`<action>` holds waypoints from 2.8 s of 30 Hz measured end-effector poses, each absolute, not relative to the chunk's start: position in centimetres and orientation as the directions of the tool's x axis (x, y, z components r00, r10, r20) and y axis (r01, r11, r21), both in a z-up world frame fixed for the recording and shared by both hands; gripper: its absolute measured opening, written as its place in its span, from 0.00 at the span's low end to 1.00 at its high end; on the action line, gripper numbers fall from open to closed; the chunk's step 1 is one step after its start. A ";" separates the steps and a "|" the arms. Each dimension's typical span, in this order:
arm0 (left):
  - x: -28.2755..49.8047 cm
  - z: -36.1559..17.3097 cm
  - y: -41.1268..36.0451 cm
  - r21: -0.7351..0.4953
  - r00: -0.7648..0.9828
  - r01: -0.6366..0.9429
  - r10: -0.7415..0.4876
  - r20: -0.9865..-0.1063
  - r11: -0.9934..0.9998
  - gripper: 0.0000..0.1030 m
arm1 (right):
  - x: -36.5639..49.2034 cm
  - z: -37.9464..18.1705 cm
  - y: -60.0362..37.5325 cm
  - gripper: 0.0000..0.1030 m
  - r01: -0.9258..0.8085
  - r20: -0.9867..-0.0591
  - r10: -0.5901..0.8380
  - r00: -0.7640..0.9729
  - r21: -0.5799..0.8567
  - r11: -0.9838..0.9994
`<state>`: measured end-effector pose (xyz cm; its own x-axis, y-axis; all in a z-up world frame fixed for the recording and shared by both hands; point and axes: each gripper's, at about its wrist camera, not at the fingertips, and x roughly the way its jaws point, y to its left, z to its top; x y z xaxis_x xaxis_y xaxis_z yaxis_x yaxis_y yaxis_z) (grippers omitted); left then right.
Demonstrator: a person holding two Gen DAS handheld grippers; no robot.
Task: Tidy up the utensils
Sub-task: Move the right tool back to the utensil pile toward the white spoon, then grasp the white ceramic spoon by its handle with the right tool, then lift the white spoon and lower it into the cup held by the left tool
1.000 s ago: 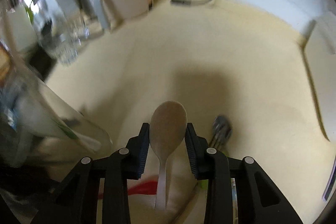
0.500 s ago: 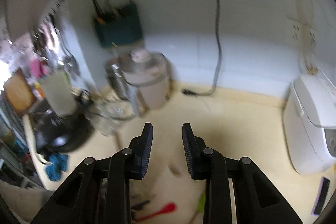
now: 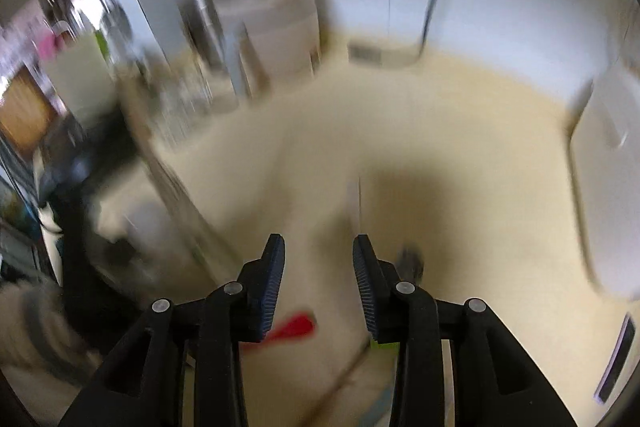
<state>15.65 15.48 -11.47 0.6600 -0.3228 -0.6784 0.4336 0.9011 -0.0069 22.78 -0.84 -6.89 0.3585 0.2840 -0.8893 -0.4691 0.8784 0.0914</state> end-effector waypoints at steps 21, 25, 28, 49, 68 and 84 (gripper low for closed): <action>15.6 -11.4 15.5 -0.008 0.659 0.434 -0.323 -0.679 0.901 0.74 | 25.5 -13.3 -0.7 0.36 -0.446 -0.930 0.185 0.317 0.026 0.895; 15.5 -11.4 15.5 -0.008 0.659 0.434 -0.323 -0.679 0.901 0.74 | 25.4 -13.0 -1.2 0.32 -0.436 -0.923 0.204 0.325 0.045 0.899; 15.5 -11.4 15.5 -0.007 0.659 0.434 -0.323 -0.680 0.901 0.74 | 25.1 -12.1 -2.1 0.32 -0.419 -0.915 0.242 0.321 0.092 0.903; 15.7 -11.4 15.6 -0.009 0.657 0.435 -0.324 -0.681 0.900 0.74 | 16.3 4.2 -0.8 0.32 -0.604 -0.605 0.729 0.321 0.462 0.649; 15.7 -11.6 16.0 -0.010 0.652 0.438 -0.326 -0.685 0.899 0.74 | 18.3 -0.5 6.8 0.32 -0.725 -0.772 0.573 0.277 0.224 0.652; 15.6 -11.5 16.0 -0.012 0.651 0.439 -0.327 -0.685 0.899 0.74 | 17.6 0.2 6.7 0.32 -0.737 -0.807 0.523 0.274 0.173 0.653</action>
<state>15.57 15.95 -11.48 0.6515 -0.3271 -0.6845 0.4387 0.8986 -0.0118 17.63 6.66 0.25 0.2741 0.5228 -0.8072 -0.7371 0.6534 0.1728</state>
